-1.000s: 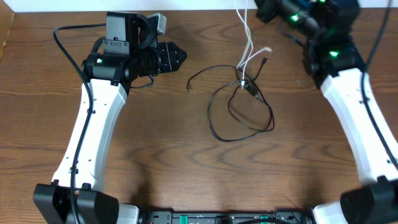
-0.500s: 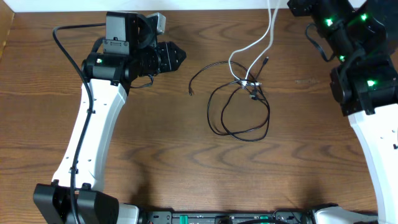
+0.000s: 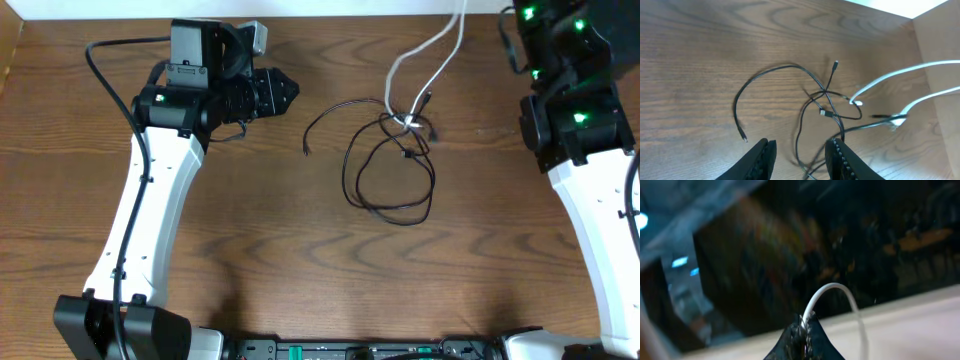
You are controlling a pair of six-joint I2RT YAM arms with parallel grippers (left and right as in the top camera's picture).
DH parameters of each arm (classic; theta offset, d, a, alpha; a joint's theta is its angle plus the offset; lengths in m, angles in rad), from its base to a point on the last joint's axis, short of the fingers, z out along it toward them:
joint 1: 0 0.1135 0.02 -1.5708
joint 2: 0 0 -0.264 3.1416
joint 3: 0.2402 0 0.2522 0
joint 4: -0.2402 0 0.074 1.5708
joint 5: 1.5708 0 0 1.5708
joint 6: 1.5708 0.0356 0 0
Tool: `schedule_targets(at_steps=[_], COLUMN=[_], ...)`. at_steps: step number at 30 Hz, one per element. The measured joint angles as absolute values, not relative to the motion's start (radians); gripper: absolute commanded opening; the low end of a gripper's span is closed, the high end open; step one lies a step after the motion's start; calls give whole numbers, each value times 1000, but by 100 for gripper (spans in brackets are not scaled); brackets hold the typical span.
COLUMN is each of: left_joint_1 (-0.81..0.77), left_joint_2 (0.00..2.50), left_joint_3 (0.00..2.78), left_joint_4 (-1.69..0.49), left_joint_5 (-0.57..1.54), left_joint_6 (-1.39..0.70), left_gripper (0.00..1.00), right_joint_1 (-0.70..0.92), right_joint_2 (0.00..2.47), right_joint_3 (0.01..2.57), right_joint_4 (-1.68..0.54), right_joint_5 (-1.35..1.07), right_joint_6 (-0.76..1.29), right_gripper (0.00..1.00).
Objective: Untangle cables
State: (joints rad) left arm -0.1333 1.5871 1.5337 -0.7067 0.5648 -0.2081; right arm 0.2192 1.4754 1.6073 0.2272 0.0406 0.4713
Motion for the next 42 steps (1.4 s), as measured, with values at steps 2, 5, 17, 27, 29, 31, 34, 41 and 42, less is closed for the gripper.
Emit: schedule_targets(at_steps=[2,5,17,27,29,31,34,41,42], left_joint_1=[-133,-133,-134,-134,-133,-134,-133,-134,-134], left_joint_2=[1587,1587,1587,1587,1587,1587,1587,1587,1587], left_joint_3=[1534,1534,1534,1534,1534,1534,1534,1534,1533], left_joint_4=[-707,-707,-707,-715,-719,-720,-721,-721,-722], left_joint_5=[562,562,551,551,551,551,551,551,551], left_joint_6=[-208,-205,-183,-182,-182,-179,-178,-172,-166], left_gripper=[38,38,38,38,38,37,37,37,37], right_joint_1=[219,219,218,215,215,215,215,183,170], right_joint_2=[1462,1438,1511,1717,1733,1735,1733,1730,1730], right_joint_3=[1607,1607,1617,1612,1610,1609,1609,1617,1624], right_joint_4=[251,255,-236,-31,58,122,200,-5,-81], right_joint_5=[86,131,89,422,555,644,743,724,673], right_joint_6=[484,449,-127,-223,-229,-243,-295,-358,-352], right_gripper=[1,1,1,1,1,1,1,1,1])
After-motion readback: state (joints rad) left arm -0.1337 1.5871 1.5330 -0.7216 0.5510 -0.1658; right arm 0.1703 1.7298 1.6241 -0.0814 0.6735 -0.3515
